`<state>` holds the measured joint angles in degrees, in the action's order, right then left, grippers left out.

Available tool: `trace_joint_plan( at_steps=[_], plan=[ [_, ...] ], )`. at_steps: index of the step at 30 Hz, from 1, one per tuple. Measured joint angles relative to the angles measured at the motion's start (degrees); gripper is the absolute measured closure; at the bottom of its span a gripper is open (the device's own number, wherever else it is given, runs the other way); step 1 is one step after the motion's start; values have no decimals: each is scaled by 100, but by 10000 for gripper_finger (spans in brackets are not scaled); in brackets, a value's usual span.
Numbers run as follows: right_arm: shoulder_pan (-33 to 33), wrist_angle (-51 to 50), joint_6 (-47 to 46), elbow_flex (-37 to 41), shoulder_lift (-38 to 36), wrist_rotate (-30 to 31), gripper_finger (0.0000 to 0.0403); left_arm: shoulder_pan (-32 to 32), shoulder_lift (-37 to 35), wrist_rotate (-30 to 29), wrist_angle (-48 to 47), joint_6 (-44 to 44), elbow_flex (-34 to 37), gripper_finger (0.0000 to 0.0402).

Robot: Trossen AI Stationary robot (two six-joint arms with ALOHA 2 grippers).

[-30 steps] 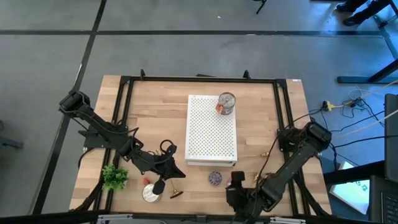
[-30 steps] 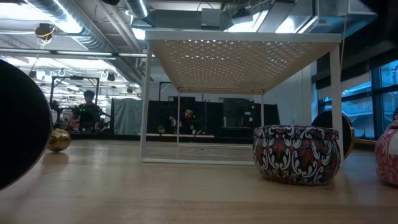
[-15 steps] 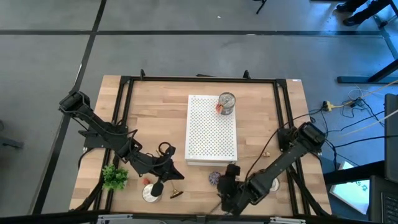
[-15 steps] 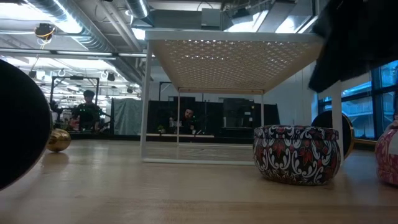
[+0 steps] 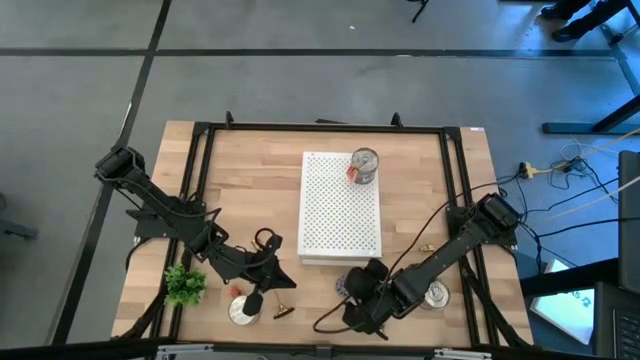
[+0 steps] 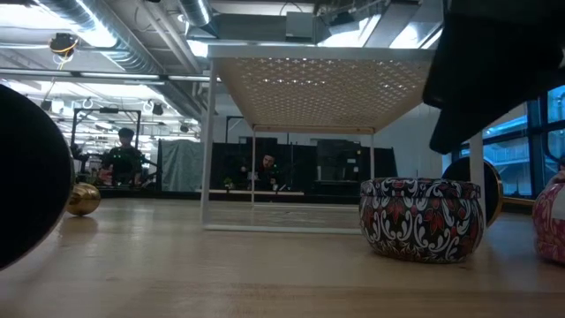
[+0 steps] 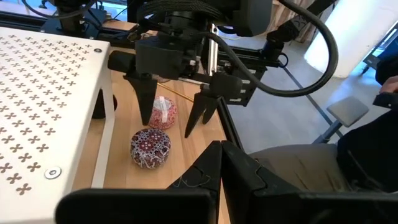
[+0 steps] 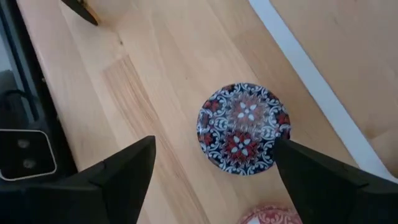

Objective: Pick & Place candle stick holders
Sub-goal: Put the black scented candle on the shelf

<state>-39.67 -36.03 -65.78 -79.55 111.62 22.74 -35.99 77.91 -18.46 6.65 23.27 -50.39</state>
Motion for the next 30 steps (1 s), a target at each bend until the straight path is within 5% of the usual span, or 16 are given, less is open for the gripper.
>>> trace_joint_plan(
  at_steps=[30],
  plan=[
    [162, -57, 64, -42, 506, 149, 74, 0, 0, 7, 2, -39, 0, 398]
  ],
)
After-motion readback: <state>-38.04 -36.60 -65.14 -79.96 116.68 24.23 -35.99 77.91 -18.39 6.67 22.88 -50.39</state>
